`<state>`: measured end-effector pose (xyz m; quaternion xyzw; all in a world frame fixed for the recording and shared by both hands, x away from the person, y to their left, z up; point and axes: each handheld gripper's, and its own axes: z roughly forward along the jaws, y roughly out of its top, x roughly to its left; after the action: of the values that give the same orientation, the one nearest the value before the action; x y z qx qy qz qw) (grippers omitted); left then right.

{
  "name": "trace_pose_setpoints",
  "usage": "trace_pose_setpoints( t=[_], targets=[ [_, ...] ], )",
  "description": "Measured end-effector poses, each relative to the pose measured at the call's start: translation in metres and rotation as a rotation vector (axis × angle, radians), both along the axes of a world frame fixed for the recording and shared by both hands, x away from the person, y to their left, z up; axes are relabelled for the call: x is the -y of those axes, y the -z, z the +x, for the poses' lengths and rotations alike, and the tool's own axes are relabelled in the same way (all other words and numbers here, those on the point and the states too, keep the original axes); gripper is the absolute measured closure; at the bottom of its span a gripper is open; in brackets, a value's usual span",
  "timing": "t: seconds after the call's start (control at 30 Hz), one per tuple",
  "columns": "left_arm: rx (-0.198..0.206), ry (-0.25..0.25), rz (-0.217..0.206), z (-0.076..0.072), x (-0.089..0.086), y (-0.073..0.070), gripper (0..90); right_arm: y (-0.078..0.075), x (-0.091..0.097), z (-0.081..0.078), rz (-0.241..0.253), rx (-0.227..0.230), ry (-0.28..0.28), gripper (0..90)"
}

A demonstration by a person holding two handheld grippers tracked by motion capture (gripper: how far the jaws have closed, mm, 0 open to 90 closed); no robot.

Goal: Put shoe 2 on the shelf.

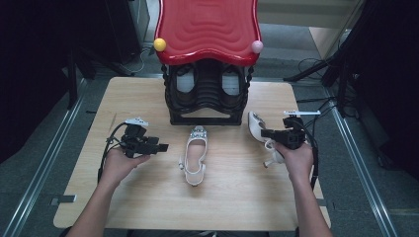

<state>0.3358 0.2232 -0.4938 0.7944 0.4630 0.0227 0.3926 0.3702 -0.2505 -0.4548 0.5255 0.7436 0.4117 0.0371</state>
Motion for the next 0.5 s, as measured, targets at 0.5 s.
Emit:
trace_pose_setpoints(
  t=[0.5],
  targets=[
    [-0.001,0.025,0.012,0.006,0.01,0.001,40.8,0.001,-0.035,-0.018,-0.002,-0.002,-0.101,88.3]
  ],
)
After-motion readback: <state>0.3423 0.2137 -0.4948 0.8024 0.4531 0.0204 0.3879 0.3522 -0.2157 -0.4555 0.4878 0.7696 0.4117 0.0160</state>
